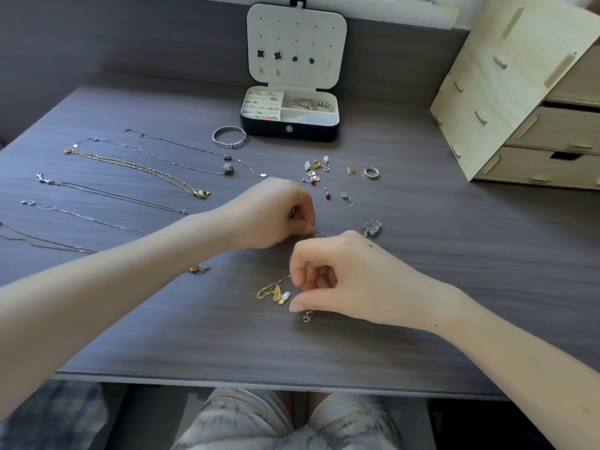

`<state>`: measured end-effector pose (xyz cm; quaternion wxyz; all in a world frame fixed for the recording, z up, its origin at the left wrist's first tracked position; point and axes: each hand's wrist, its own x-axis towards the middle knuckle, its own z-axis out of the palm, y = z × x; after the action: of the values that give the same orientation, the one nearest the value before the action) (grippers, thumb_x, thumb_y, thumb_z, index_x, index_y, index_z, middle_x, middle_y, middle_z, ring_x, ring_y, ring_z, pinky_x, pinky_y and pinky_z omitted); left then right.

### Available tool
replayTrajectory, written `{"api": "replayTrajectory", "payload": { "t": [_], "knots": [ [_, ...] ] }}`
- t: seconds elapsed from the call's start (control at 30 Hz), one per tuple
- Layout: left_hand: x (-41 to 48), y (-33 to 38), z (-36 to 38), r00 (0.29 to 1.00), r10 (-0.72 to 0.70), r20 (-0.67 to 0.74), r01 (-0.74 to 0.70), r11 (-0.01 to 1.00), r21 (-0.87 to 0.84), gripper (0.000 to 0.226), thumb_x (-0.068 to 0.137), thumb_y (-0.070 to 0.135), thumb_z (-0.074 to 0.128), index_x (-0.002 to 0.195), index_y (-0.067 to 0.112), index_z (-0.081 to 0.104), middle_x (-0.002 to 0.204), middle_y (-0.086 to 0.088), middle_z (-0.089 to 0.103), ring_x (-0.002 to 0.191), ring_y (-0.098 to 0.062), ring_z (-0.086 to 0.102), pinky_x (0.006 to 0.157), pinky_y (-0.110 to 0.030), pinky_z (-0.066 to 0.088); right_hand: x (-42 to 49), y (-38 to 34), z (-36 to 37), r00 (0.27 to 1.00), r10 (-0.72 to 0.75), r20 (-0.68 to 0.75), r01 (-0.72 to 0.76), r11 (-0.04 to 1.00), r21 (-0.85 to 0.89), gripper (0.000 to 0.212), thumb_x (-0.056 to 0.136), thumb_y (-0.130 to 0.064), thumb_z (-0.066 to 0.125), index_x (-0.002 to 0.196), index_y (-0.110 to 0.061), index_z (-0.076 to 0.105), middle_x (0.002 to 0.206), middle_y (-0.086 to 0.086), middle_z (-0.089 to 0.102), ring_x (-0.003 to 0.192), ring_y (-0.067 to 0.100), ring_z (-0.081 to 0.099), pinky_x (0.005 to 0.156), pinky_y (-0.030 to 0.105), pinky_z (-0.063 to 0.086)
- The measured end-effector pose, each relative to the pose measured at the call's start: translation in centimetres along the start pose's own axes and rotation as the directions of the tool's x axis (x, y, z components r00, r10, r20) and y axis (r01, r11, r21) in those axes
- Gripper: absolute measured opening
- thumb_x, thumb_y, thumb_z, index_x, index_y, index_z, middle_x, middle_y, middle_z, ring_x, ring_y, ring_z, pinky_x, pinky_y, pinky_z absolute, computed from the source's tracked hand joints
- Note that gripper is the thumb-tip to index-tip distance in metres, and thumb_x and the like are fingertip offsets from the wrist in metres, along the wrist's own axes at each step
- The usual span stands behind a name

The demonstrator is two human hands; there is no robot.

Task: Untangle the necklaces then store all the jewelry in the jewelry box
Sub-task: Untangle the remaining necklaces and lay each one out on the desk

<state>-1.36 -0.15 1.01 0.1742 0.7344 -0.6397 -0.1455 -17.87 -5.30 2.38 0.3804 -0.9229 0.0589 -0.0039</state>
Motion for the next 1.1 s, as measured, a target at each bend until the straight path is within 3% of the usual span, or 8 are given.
{"api": "replayTrajectory", "payload": {
  "t": [0.13, 0.3, 0.4, 0.57, 0.63, 0.93, 1.03, 1.1],
  "knots": [
    [-0.2, -0.1, 0.3, 0.999, -0.021, -0.047, 0.023, 0.999, 0.039, 0.003, 0.086, 0.018, 0.064, 0.088, 0.016, 0.062, 0.080, 0.005, 0.058, 0.077, -0.017, 0.052, 0.071, -0.030, 0.041, -0.9, 0.6, -1.3, 0.993, 0.024, -0.119, -0.011, 0.994, 0.109, 0.017, 0.075, -0.014, 0.078, 0.071, -0.015, 0.062, 0.065, -0.006, 0.061, 0.057, 0.002, 0.051, 0.057, 0.012, 0.039],
    [-0.1, -0.2, 0.5, 0.997, -0.055, -0.047, 0.056, 0.998, 0.032, 0.005, 0.088, 0.019, 0.062, 0.091, 0.014, 0.061, 0.077, 0.004, 0.057, 0.072, -0.015, 0.049, 0.065, -0.026, 0.038, 0.0, 2.8, -3.6, 0.922, 0.169, -0.350, -0.144, 0.985, 0.096, 0.010, 0.080, -0.018, 0.073, 0.074, -0.015, 0.065, 0.065, -0.007, 0.063, 0.058, 0.004, 0.054, 0.060, 0.019, 0.044],
    [0.0, 0.0, 0.0, 0.992, -0.060, -0.111, 0.045, 0.990, -0.132, 0.009, 0.088, 0.013, 0.062, 0.089, 0.019, 0.056, 0.071, 0.006, 0.054, 0.062, -0.009, 0.046, 0.058, -0.011, 0.033, 1.0, 3.6, -3.9, 0.921, 0.211, -0.327, -0.234, 0.972, -0.031, 0.011, 0.081, -0.029, 0.071, 0.088, -0.022, 0.068, 0.067, -0.011, 0.061, 0.060, 0.003, 0.051, 0.061, 0.017, 0.039],
    [0.9, 0.2, -1.4, 0.970, -0.039, -0.240, -0.044, 0.943, -0.331, 0.023, 0.085, 0.011, 0.066, 0.077, 0.027, 0.052, 0.079, -0.007, 0.061, 0.069, -0.022, 0.049, 0.065, -0.026, 0.042, 2.6, 3.7, -3.9, 0.941, 0.236, -0.244, -0.257, 0.965, -0.059, 0.025, 0.079, -0.041, 0.070, 0.101, -0.029, 0.069, 0.066, -0.012, 0.054, 0.058, -0.001, 0.046, 0.060, 0.020, 0.032],
    [1.1, 0.3, -1.5, 0.973, -0.016, -0.229, -0.067, 0.934, -0.352, 0.027, 0.084, 0.009, 0.067, 0.075, 0.029, 0.052, 0.082, -0.010, 0.063, 0.067, -0.016, 0.048, 0.064, -0.024, 0.042, 3.1, 3.9, -3.7, 0.945, 0.221, -0.243, -0.245, 0.966, -0.076, 0.020, 0.079, -0.042, 0.069, 0.096, -0.031, 0.069, 0.065, -0.012, 0.053, 0.057, -0.005, 0.046, 0.058, 0.020, 0.030],
    [2.4, -1.8, 0.5, 0.921, -0.121, -0.371, 0.006, 0.955, -0.296, 0.011, 0.083, 0.010, 0.067, 0.079, 0.016, 0.059, 0.076, -0.008, 0.063, 0.070, -0.018, 0.051, 0.064, -0.015, 0.038, 1.0, 5.1, -4.4, 0.972, 0.151, -0.179, -0.195, 0.946, -0.261, 0.011, 0.076, -0.040, 0.071, 0.080, -0.030, 0.067, 0.076, -0.014, 0.060, 0.076, 0.001, 0.049, 0.067, 0.015, 0.034],
    [2.4, -1.9, 1.0, 0.911, -0.098, -0.400, 0.026, 0.983, -0.181, 0.008, 0.085, 0.017, 0.067, 0.088, 0.010, 0.063, 0.079, -0.004, 0.060, 0.073, -0.017, 0.050, 0.063, -0.010, 0.034, 0.4, 5.6, -4.5, 0.982, 0.122, -0.144, -0.156, 0.954, -0.257, 0.016, 0.076, -0.046, 0.065, 0.079, -0.030, 0.066, 0.078, -0.013, 0.060, 0.080, 0.005, 0.050, 0.071, 0.018, 0.038],
    [1.8, -1.7, 1.3, 0.888, -0.065, -0.456, 0.024, 0.995, -0.094, 0.016, 0.086, 0.027, 0.064, 0.091, 0.011, 0.064, 0.083, 0.002, 0.051, 0.077, -0.016, 0.047, 0.063, -0.015, 0.031, 0.1, 5.8, -4.4, 0.987, 0.090, -0.136, -0.125, 0.952, -0.278, 0.013, 0.077, -0.043, 0.068, 0.081, -0.031, 0.065, 0.079, -0.013, 0.059, 0.080, 0.006, 0.049, 0.072, 0.018, 0.038]
  ]
}}
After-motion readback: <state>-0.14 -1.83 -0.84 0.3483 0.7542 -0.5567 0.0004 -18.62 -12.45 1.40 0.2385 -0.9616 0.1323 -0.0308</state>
